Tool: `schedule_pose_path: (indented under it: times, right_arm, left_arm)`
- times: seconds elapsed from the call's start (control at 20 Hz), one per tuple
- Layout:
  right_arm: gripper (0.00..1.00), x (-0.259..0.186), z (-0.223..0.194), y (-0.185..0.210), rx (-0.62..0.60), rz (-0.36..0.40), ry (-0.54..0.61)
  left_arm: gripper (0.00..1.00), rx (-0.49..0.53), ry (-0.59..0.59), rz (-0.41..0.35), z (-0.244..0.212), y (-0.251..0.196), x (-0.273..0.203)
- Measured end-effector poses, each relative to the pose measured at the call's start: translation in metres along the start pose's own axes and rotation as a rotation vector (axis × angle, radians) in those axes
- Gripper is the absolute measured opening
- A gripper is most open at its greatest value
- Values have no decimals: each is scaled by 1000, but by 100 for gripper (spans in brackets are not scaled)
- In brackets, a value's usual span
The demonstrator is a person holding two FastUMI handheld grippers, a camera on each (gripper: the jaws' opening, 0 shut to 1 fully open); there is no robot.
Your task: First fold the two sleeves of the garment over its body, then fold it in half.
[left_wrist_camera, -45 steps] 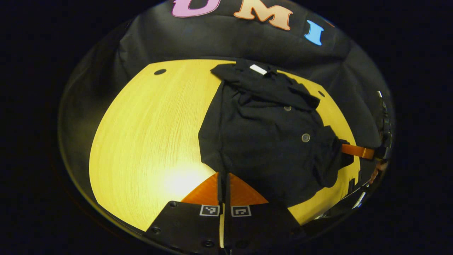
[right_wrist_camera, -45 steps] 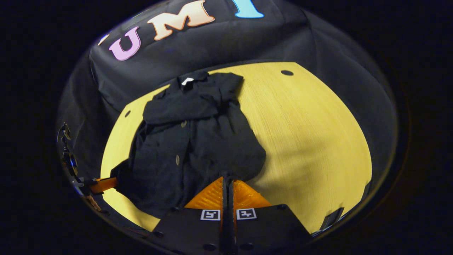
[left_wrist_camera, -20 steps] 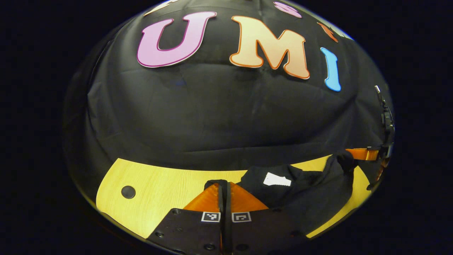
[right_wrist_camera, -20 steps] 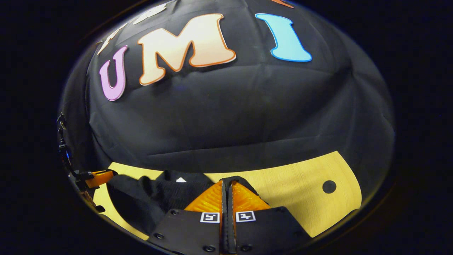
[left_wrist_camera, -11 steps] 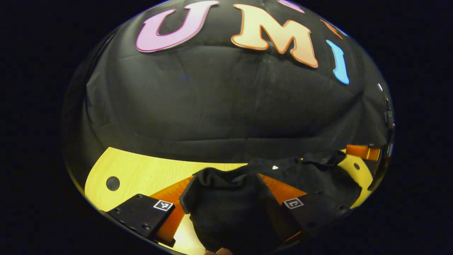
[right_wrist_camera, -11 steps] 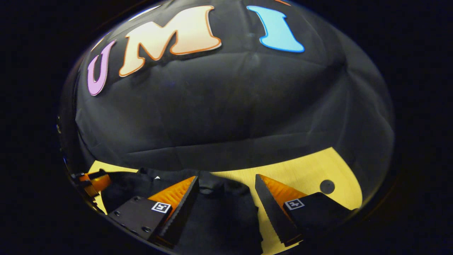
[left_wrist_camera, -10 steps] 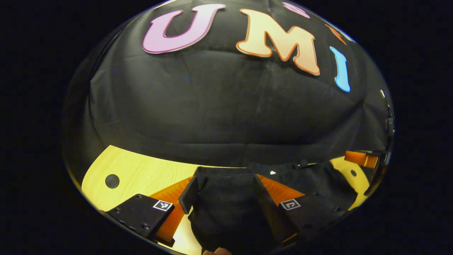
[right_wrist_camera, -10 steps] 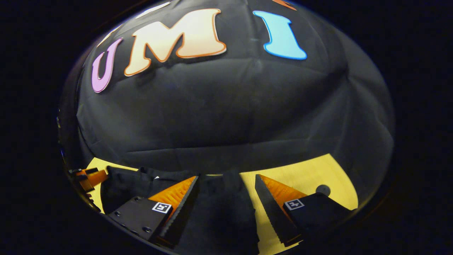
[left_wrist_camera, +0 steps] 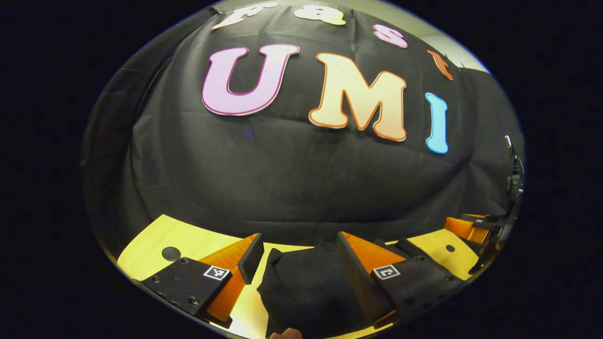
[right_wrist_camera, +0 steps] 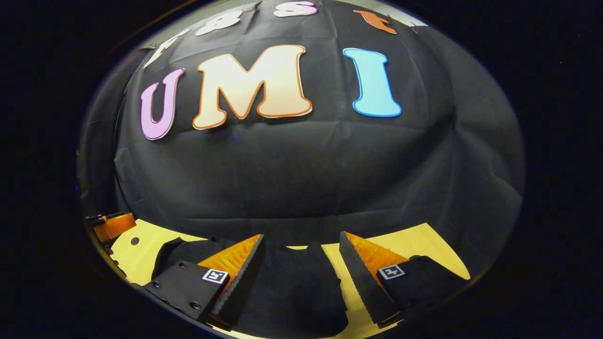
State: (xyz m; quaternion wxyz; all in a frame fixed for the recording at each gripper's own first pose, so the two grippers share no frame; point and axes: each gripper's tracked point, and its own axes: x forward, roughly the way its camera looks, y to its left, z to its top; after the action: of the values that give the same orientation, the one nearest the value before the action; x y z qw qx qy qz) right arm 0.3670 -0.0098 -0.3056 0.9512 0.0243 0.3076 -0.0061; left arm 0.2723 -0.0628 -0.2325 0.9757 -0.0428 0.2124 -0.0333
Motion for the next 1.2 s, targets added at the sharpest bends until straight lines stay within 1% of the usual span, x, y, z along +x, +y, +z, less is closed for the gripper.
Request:
schedule_pose_path:
  times: [0.05,0.1,0.15,0.2,0.4,0.45,0.5,0.6,0.75,0.8,0.9,0.95,1.0,1.05,1.1,1.15,1.2]
  right_arm:
    - [96,-10,2,3,-3,5,-16]
    - [99,-22,2,6,-6,11,-33]
    - [96,-34,3,9,-8,14,-45]
    - [99,-46,5,12,-12,19,-59]
    - [99,-96,16,17,-16,22,-119]
    - [96,-109,20,17,-13,22,-135]
    - [99,-121,24,18,-10,22,-151]
    - [99,-146,28,14,2,9,-168]
    - [99,-188,32,2,28,-16,-204]
    - [99,-200,32,-3,30,-27,-217]
    - [98,-224,18,-18,55,-72,-188]
    - [98,-237,11,-20,91,-75,-168]
    - [98,-250,4,-17,132,-63,-154]
    - [100,-263,1,-14,159,-48,-156]
    - [95,-274,0,-16,168,-43,-167]
    - [98,-286,-4,-19,163,-47,-174]
    - [95,-298,-9,-20,152,-50,-177]
  left_arm:
    - [94,0,-25,3,7,-1,-11]
    - [94,7,-48,8,15,-1,-24]
    - [94,14,-70,14,21,-1,-36]
    - [94,19,-93,17,28,-2,-49]
    - [94,12,-162,10,46,-9,-99]
    - [94,20,-180,15,51,-8,-111]
    - [93,29,-192,19,56,-8,-122]
    - [92,42,-222,12,64,-13,-144]
    - [93,47,-236,13,70,-15,-185]
    - [92,46,-243,23,73,-12,-197]
    - [92,39,-244,45,75,-7,-224]
    - [92,39,-241,54,74,-5,-237]
    - [92,32,-237,59,74,-2,-249]
    - [92,23,-241,69,75,1,-261]
    - [92,11,-249,79,76,4,-272]
    - [92,-6,-259,75,77,3,-281]
    - [92,-15,-276,70,79,1,-290]
